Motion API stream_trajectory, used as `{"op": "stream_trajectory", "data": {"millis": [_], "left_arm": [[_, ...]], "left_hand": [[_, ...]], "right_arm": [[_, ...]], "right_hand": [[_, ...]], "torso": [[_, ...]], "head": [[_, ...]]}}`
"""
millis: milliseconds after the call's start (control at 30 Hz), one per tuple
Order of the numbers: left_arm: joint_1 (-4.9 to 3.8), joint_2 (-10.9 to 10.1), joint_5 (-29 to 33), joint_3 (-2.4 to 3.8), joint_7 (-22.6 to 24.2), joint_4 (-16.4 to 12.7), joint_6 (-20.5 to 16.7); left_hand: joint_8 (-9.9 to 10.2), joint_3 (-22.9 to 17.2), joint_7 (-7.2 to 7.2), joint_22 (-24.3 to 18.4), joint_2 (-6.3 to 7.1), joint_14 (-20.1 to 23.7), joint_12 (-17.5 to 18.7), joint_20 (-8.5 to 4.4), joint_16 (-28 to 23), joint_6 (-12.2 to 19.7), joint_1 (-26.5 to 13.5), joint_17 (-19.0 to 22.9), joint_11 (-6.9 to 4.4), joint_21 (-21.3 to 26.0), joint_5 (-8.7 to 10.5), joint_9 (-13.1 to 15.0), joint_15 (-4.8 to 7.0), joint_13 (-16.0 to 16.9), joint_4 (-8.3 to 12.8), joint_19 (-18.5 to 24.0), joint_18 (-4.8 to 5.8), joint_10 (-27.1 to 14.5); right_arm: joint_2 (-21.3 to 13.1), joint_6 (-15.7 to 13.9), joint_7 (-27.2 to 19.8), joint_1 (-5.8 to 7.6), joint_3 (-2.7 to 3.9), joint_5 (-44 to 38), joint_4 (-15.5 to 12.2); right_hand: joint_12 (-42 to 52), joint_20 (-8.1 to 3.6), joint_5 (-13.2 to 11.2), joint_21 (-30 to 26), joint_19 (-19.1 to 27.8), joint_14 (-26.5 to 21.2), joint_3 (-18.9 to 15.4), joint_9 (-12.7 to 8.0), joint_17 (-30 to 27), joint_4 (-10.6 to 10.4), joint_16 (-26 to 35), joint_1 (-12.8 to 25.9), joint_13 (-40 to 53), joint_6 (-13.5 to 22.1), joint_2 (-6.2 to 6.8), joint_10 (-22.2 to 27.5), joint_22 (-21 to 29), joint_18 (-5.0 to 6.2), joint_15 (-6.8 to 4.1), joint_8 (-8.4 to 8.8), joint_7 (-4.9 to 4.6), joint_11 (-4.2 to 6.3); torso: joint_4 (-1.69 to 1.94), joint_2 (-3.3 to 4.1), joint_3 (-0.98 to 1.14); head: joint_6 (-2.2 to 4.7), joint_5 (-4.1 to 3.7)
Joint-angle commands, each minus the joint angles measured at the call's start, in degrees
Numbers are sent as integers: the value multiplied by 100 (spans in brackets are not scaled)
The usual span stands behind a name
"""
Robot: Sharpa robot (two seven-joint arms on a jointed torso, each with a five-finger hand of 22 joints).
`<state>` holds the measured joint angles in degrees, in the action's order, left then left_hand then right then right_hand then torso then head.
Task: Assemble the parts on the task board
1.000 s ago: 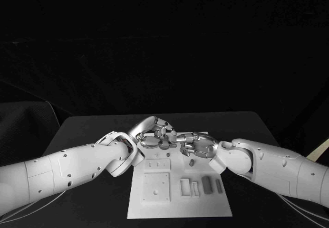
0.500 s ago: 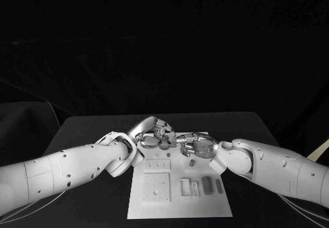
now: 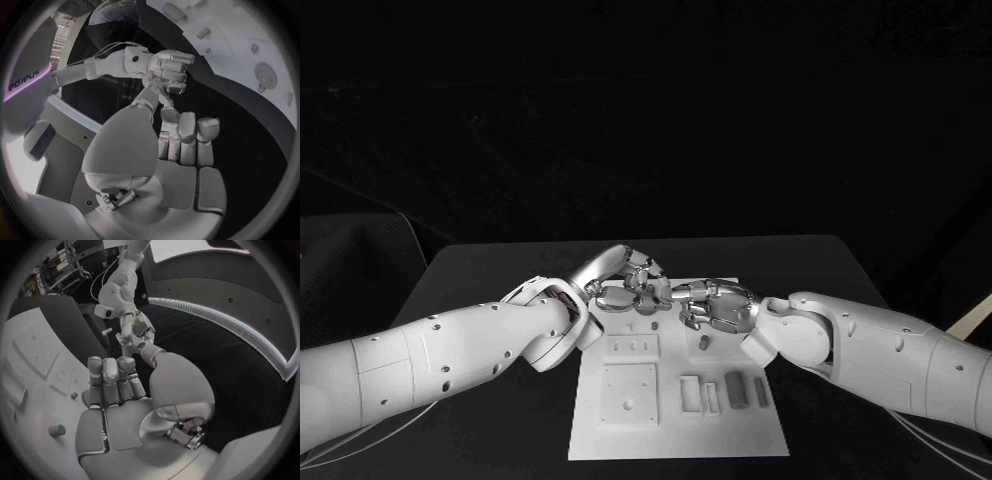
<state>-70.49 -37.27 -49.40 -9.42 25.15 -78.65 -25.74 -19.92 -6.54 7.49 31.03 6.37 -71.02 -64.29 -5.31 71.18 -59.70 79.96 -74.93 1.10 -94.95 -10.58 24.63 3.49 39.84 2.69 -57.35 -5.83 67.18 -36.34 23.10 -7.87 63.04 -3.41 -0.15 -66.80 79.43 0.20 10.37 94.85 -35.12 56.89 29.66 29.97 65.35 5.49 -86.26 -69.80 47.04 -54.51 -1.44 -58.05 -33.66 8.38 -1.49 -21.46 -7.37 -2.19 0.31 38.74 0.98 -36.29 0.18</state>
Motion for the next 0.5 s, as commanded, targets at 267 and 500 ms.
{"op": "stream_trajectory", "data": {"millis": [267, 500], "left_arm": [[-4, 21, -1, 5, -86, 43, 94], [-4, 33, -16, 5, -109, 48, 150]], "left_hand": [[14, -57, 49, 5, -49, 66, -31, 13, 44, -29, 16, -286, 13, -121, -11, -12, 14, 11, -12, 12, -433, -76], [43, -71, 54, 5, -29, 90, -32, 16, 53, 15, 24, -276, 17, -118, -9, -23, 13, 13, -15, 30, -436, -101]], "right_arm": [[10, 220, -35, -4, 0, -63, -48], [10, 212, -33, -4, 0, -90, -54]], "right_hand": [[-25, 13, 23, 303, 41, -34, 32, 145, -10, 8, 25, 17, -9, -498, -61, 19, 6, -27, -15, -185, -52, -23], [-26, 13, 23, 302, 42, -36, 33, 145, -10, 9, 26, 19, -10, -498, -63, 20, 6, -27, -15, -185, -52, -23]], "torso": [[0, 1, 1], [0, 0, 0]], "head": [[-13, 4], [-17, 6]]}}
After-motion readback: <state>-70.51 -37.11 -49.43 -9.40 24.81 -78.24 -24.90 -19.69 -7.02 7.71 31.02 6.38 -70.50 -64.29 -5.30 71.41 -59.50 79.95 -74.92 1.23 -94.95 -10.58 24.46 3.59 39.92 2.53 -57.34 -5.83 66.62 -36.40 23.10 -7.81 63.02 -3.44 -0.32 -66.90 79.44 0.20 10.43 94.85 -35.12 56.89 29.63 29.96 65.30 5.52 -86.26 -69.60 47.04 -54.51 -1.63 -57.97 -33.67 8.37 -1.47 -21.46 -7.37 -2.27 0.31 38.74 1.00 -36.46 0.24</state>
